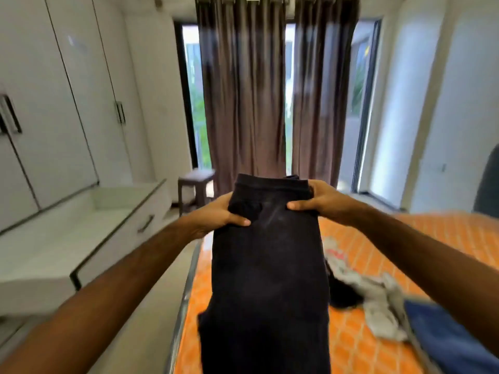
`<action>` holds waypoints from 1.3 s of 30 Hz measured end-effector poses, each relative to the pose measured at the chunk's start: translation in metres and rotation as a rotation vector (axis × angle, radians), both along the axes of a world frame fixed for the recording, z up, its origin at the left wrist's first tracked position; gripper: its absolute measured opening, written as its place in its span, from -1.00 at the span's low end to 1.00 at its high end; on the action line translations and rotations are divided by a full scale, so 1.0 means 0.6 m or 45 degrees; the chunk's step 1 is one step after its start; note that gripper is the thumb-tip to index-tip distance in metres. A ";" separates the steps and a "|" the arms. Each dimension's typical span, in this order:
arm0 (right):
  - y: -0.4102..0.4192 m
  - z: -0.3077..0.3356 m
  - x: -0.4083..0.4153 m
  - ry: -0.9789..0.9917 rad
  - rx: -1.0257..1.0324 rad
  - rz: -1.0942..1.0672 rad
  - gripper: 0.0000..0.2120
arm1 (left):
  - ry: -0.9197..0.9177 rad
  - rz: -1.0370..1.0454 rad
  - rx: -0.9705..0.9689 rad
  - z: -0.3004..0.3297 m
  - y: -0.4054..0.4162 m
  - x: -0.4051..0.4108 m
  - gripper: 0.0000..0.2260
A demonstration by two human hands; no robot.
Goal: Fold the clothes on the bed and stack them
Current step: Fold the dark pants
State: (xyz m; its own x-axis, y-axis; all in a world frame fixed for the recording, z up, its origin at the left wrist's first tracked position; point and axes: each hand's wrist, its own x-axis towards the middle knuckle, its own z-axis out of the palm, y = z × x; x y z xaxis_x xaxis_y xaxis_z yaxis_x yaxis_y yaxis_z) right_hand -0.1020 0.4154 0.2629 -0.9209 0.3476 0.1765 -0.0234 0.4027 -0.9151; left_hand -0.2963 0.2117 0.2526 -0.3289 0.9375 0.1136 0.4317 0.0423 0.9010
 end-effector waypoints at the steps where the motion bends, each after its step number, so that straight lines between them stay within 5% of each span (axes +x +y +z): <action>1: 0.000 -0.047 -0.004 -0.091 0.021 -0.021 -0.53 | 0.031 -0.002 -0.078 -0.044 0.005 -0.005 -0.50; 5: -0.033 -0.234 0.004 -0.316 -0.068 0.074 -0.53 | 0.049 -0.078 -0.416 -0.217 -0.025 -0.010 -0.46; 11: -0.077 -0.337 0.034 -0.906 -0.137 0.696 -0.59 | -0.139 -0.687 -1.014 -0.326 -0.113 0.012 -0.48; 14: -0.091 -0.356 0.030 -0.990 -0.192 0.948 -0.61 | -0.126 -0.924 -1.060 -0.334 -0.117 0.015 -0.51; 18: -0.050 -0.323 -0.003 -0.939 -0.349 0.721 -0.57 | -0.200 -0.585 -0.836 -0.290 -0.073 -0.052 -0.48; 22: 0.078 -0.226 -0.120 -0.725 -0.047 0.316 -0.62 | -0.012 -0.195 -0.426 -0.243 0.054 -0.152 -0.51; 26: 0.207 -0.228 -0.256 -0.254 0.490 -0.745 -0.58 | 0.293 0.773 0.171 -0.256 0.185 -0.249 -0.48; 29: 0.196 -0.371 -0.267 -0.400 0.456 -0.827 -0.49 | 0.438 0.877 -0.167 -0.365 0.207 -0.261 -0.36; 34: 0.074 -0.709 -0.140 -1.054 0.107 -0.437 -0.07 | 0.097 0.617 -0.709 -0.647 0.081 -0.114 -0.03; 39: 0.003 -0.776 -0.039 -0.879 -0.099 -0.700 -0.17 | -0.366 0.844 -0.605 -0.721 -0.011 -0.030 -0.26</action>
State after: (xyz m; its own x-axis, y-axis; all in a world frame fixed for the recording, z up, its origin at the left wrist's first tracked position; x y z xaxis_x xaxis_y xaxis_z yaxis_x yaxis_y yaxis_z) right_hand -0.1256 0.4172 -0.2024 -0.5126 0.7601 -0.3993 0.7225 0.1305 -0.6789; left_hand -0.3141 0.2051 -0.1800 -0.7804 0.4692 -0.4133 -0.0574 0.6044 0.7946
